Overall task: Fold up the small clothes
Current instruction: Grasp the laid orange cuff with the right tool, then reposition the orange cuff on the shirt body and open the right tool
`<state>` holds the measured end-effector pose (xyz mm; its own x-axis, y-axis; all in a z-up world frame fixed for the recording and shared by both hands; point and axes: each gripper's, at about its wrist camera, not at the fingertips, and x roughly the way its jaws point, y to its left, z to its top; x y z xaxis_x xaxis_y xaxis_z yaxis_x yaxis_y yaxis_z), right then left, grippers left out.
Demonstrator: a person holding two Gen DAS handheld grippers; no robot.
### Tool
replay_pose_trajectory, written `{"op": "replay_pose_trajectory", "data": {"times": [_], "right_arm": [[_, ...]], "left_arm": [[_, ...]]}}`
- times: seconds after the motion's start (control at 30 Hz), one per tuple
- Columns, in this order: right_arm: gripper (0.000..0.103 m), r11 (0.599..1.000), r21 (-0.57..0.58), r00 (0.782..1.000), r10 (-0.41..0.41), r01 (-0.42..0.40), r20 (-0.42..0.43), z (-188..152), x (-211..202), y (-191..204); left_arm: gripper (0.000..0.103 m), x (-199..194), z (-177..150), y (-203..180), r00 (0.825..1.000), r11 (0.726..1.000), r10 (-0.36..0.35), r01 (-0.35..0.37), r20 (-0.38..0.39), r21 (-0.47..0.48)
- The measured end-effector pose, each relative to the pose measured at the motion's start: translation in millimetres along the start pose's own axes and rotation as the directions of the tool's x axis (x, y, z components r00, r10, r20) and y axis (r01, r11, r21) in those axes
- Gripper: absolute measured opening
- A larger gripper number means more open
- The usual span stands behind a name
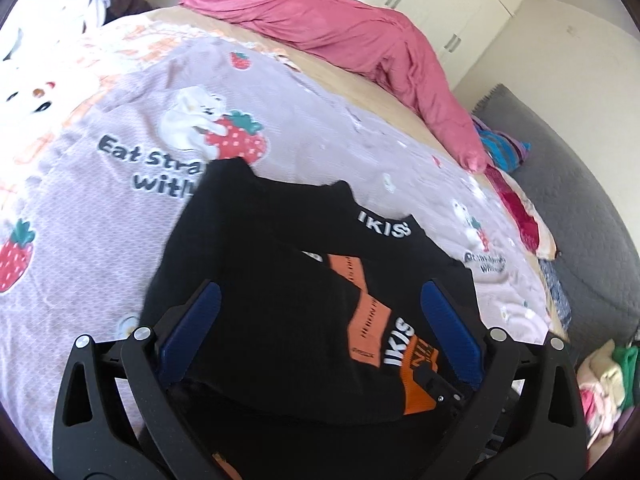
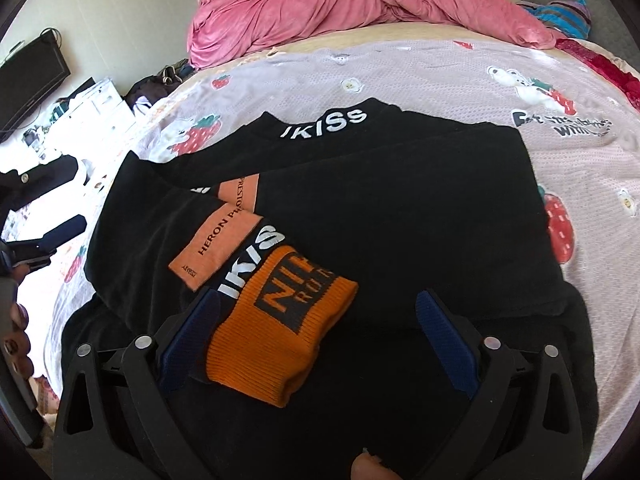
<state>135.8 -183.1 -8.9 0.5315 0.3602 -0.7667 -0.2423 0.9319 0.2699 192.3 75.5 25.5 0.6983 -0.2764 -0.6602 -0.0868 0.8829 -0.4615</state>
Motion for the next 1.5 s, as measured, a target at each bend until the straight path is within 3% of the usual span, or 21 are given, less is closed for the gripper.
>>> {"op": "replay_pose_trajectory", "data": {"times": [0.2,0.23,0.3,0.73,0.97,1.23,1.5], "right_arm": [[0.048,0.999,-0.017,0.999,0.042,-0.042,-0.001,-1,6,5],[0.031,0.999,-0.021,0.999,0.040,-0.040,0.001,-1,6,6],[0.016,0.996,-0.037,0.997,0.081,-0.081,0.000,1,6,9],[0.013,0.961,-0.217,0.966,0.205,-0.168,0.159,65,-60,45],[0.013,0.967,-0.243,0.959,0.142,-0.081,0.247,87,-81,25],[0.012,0.990,-0.129,0.970,0.083,-0.054,0.229,71,-63,-23],[0.012,0.993,-0.116,0.974,0.034,-0.007,0.226,61,-56,-36]], "left_arm": [[0.094,-12,8,20,1.000,0.998,0.001,0.001,0.029,-0.060],[0.094,-15,10,22,0.999,0.998,0.003,0.000,0.037,-0.068],[0.094,-17,12,26,0.999,0.997,0.002,0.001,0.045,-0.080],[0.094,-31,24,37,0.996,0.994,0.001,0.009,0.089,-0.108],[0.094,-23,28,42,0.996,0.993,0.021,-0.010,0.086,-0.121],[0.094,-12,29,38,0.996,0.995,0.016,-0.007,0.083,-0.101],[0.090,1,22,25,0.997,0.999,0.033,-0.030,0.077,-0.043]]}}
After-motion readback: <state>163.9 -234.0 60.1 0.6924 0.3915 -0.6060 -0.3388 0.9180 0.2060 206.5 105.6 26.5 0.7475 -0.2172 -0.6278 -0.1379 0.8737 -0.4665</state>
